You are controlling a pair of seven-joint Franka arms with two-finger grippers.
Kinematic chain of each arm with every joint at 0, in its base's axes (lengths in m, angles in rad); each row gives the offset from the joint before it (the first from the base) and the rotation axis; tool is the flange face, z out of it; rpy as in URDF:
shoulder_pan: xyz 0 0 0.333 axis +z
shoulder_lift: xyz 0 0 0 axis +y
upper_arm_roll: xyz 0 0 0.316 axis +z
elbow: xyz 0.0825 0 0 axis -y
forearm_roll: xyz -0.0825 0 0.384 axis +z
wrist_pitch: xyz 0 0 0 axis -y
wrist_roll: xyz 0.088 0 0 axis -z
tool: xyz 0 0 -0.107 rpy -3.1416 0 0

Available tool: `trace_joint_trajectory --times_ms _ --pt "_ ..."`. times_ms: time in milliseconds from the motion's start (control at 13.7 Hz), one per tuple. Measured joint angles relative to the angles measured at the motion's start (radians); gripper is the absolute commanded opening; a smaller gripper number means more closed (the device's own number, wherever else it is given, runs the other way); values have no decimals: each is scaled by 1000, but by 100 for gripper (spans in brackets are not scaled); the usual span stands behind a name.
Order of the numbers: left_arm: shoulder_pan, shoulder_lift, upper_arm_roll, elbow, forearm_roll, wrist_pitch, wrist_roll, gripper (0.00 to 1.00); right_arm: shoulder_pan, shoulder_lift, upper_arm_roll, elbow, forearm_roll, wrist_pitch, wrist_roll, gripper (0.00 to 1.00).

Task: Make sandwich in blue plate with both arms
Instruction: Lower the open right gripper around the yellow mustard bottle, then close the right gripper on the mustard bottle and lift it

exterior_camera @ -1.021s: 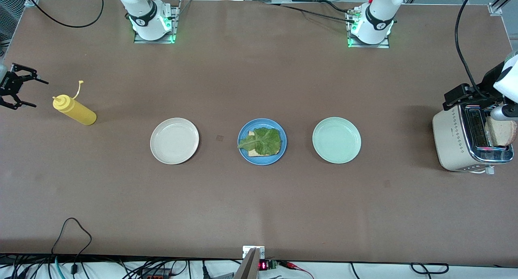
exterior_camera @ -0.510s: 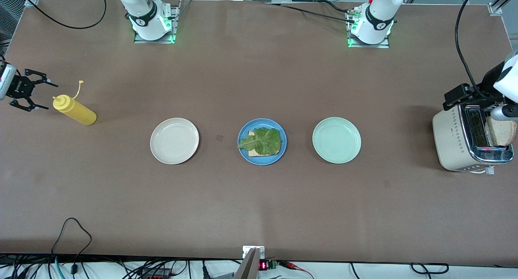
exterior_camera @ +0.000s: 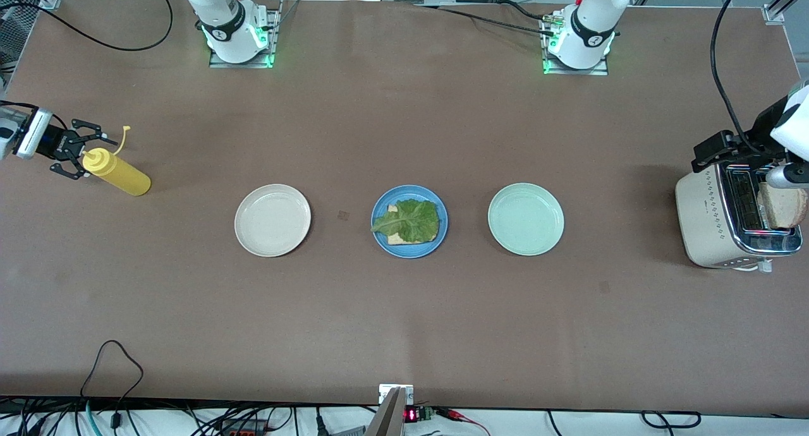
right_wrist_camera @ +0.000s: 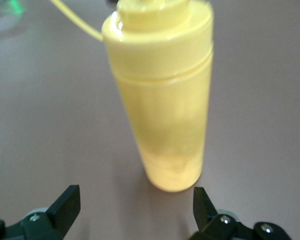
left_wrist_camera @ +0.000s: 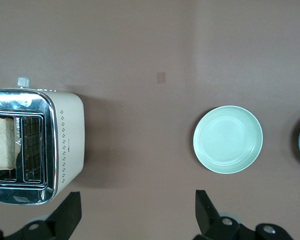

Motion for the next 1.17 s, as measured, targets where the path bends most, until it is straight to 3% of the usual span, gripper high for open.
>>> trace_joint_trajectory --times_ms 219,802,1166 --pt "0 0 0 0 0 -1 0 100 -6 34 0 48 65 -76 -41 100" --pt "0 0 0 0 0 -1 0 100 -56 151 4 83 141 -163 -92 100" --pt "0 0 0 0 0 -1 0 100 -60 160 31 93 172 -172 -92 100"
